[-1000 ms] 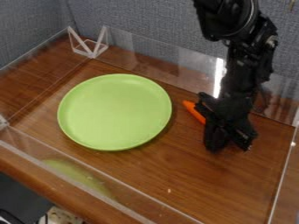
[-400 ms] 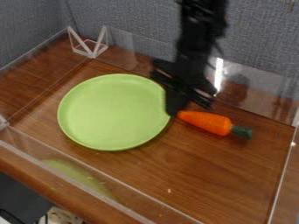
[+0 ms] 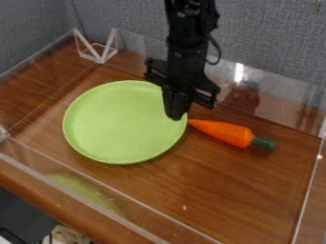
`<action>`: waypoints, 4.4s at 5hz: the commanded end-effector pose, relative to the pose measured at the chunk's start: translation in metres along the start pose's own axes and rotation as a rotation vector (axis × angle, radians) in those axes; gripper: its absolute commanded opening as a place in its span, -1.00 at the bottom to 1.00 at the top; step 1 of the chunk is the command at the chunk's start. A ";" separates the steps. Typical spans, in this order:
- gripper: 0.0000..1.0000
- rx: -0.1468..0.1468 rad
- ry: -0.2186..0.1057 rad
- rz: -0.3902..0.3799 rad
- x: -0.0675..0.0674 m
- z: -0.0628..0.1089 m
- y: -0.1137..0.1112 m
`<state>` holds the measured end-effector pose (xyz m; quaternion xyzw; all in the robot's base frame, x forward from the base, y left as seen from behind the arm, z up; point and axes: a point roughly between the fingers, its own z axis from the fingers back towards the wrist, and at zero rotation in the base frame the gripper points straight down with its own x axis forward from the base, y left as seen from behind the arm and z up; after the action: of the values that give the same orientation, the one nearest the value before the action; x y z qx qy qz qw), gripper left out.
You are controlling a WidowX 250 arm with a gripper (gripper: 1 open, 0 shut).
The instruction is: Put the carrot on the left side
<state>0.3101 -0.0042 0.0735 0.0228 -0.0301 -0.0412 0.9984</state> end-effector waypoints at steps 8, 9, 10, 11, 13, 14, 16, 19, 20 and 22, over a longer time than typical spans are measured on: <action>-1.00 -0.098 -0.078 -0.005 0.010 0.009 0.006; -1.00 -0.105 -0.085 -0.012 0.012 0.013 0.004; -1.00 -0.111 -0.089 -0.020 0.013 0.016 0.003; 1.00 -0.115 -0.088 -0.030 0.014 0.016 0.003; -1.00 -0.119 -0.094 -0.055 0.013 0.024 0.000; 1.00 -0.129 -0.081 -0.155 0.025 0.017 -0.018; 1.00 -0.131 -0.069 -0.458 0.056 -0.003 -0.069; 1.00 -0.160 -0.026 -0.664 0.070 -0.033 -0.074; 1.00 -0.173 0.002 -0.680 0.071 -0.044 -0.070; 1.00 -0.205 0.061 -0.687 0.068 -0.062 -0.060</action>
<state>0.3781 -0.0802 0.0302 -0.0665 -0.0060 -0.3844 0.9207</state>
